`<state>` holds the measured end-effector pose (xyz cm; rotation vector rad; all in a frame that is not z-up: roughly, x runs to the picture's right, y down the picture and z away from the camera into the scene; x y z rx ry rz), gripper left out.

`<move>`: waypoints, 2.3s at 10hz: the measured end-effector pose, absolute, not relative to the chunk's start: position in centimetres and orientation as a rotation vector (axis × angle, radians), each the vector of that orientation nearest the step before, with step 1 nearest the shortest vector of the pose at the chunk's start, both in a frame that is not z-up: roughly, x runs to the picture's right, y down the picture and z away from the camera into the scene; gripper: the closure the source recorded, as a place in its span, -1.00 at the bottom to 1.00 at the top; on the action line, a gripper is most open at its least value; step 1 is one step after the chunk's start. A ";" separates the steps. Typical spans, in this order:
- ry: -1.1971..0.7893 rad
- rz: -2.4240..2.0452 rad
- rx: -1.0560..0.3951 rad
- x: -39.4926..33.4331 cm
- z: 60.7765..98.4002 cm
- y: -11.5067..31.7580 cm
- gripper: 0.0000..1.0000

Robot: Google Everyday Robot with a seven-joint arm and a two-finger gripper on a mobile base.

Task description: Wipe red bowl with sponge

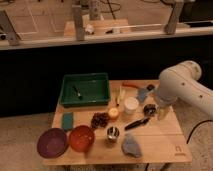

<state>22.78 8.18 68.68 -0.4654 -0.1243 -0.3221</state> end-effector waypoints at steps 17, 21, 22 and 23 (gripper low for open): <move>-0.506 -1.481 -0.103 4.6 69.6 3.0 -0.60; -0.503 -1.580 -0.072 3.1 69.7 2.5 -0.60; -0.504 -1.581 -0.072 3.0 69.7 2.6 -0.60; -0.504 -1.581 -0.072 3.0 69.7 2.6 -0.60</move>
